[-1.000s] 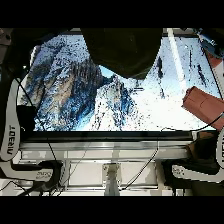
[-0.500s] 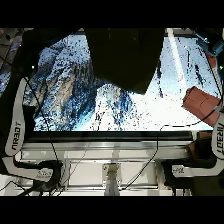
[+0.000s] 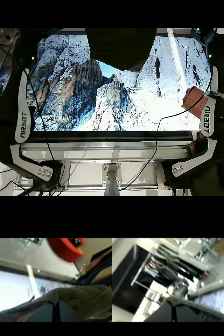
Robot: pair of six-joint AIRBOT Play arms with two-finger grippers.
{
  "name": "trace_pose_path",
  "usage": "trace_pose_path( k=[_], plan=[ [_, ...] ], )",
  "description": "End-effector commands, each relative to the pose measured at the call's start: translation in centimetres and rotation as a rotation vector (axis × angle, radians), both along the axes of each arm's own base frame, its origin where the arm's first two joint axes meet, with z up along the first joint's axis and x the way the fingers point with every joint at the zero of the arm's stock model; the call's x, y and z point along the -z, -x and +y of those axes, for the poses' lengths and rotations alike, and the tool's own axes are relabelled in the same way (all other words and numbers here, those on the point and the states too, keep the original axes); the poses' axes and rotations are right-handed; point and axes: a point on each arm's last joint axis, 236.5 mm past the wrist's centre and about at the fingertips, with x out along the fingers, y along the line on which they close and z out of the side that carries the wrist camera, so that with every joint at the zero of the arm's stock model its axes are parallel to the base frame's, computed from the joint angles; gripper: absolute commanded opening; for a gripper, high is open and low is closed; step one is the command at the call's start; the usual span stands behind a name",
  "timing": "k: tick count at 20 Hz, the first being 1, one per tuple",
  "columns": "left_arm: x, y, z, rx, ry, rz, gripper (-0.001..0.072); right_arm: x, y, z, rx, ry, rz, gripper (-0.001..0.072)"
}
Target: Fold the clothes and pants, and hang the long-sleeved shirts on hangers.
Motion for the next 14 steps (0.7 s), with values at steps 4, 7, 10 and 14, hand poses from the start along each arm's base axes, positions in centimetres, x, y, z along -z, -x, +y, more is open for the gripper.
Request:
trace_pose_path(
  k=[4, 7, 10, 14],
  plan=[
    [13.5, 5.9, 0.7, 0.307, -0.299, 0.372, 0.0025, 12.6, 6.1, 4.0, -0.347, 0.366, 0.303, 0.0015],
    [18.2, 8.6, 3.0, 0.338, -0.465, 0.513, 0.0026, 16.0, 10.2, 4.9, -0.51, 0.446, 0.424, 0.0014],
    [20.5, 10.6, 3.4, 0.352, -0.476, 0.586, 0.0025, 19.0, 12.9, 5.0, -0.574, 0.484, 0.526, 0.0014],
    [24.5, 15.5, 3.9, 0.382, -0.499, 0.668, 0.0025, 23.3, 17.1, 4.5, -0.57, 0.485, 0.665, 0.0014]
  ],
)
